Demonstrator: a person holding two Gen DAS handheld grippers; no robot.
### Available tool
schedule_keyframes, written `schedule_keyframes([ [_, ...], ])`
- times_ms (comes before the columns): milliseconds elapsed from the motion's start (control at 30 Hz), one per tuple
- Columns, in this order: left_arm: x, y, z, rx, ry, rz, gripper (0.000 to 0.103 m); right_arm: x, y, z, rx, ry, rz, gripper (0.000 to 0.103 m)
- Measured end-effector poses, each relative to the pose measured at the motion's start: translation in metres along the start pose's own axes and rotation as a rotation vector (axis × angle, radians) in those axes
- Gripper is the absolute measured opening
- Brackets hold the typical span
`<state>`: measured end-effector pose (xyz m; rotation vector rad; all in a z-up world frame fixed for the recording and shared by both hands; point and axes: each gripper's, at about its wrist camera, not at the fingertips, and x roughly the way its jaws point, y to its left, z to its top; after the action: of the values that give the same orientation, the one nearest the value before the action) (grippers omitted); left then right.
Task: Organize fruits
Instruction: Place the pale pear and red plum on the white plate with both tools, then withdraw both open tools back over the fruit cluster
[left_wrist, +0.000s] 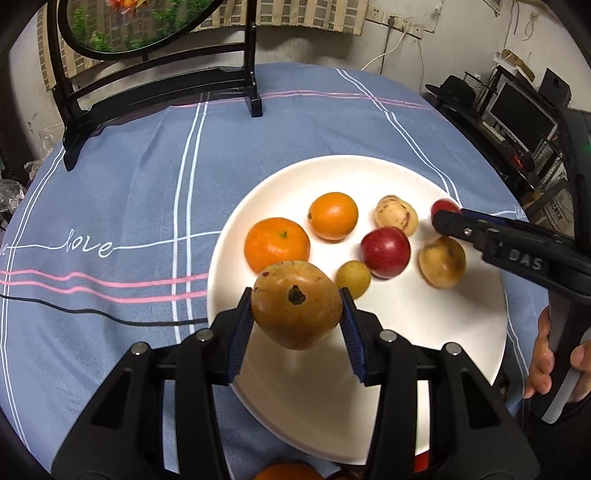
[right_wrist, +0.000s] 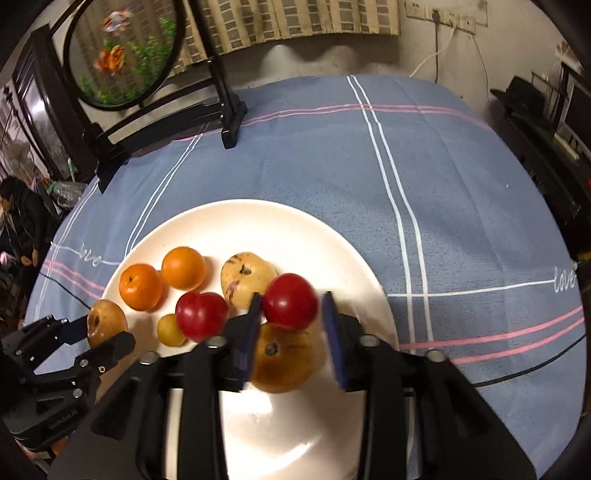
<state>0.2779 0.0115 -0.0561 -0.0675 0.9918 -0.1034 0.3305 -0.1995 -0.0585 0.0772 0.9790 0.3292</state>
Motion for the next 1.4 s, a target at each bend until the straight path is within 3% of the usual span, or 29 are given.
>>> schedule_keyframes([
  [133, -0.016, 0.006, 0.002, -0.022, -0.025, -0.027, 0.048, -0.025, 0.005, -0.002, -0.008, -0.046, 0.012, 0.057],
  [200, -0.035, 0.011, -0.001, -0.038, -0.062, -0.050, 0.071, -0.045, 0.010, -0.009, -0.021, -0.063, 0.022, 0.057],
  [300, -0.064, 0.012, -0.011, -0.032, -0.106, -0.092, 0.078, -0.070, 0.015, -0.025, -0.029, -0.076, 0.038, 0.057],
  [467, -0.113, 0.012, -0.045, -0.028, -0.181, -0.083, 0.078, -0.121, 0.023, -0.082, -0.049, -0.099, 0.061, 0.057],
  [567, -0.142, 0.009, -0.082, -0.020, -0.226, -0.098, 0.080, -0.148, 0.027, -0.131, -0.060, -0.129, 0.053, 0.058],
  [700, -0.162, 0.001, -0.134, -0.011, -0.292, -0.071, 0.083, -0.161, 0.035, -0.185, -0.066, -0.132, 0.028, 0.058],
  [833, -0.163, -0.002, -0.169, -0.017, -0.278, -0.069, 0.083, -0.159, 0.045, -0.213, -0.085, -0.098, 0.020, 0.058],
  [1033, -0.165, 0.011, -0.193, -0.038, -0.249, -0.057, 0.083, -0.153, 0.050, -0.224, -0.090, -0.088, 0.012, 0.058],
  [1400, -0.152, 0.017, -0.196, -0.054, -0.209, -0.056, 0.084, -0.130, 0.044, -0.216, -0.077, -0.091, -0.030, 0.058],
])
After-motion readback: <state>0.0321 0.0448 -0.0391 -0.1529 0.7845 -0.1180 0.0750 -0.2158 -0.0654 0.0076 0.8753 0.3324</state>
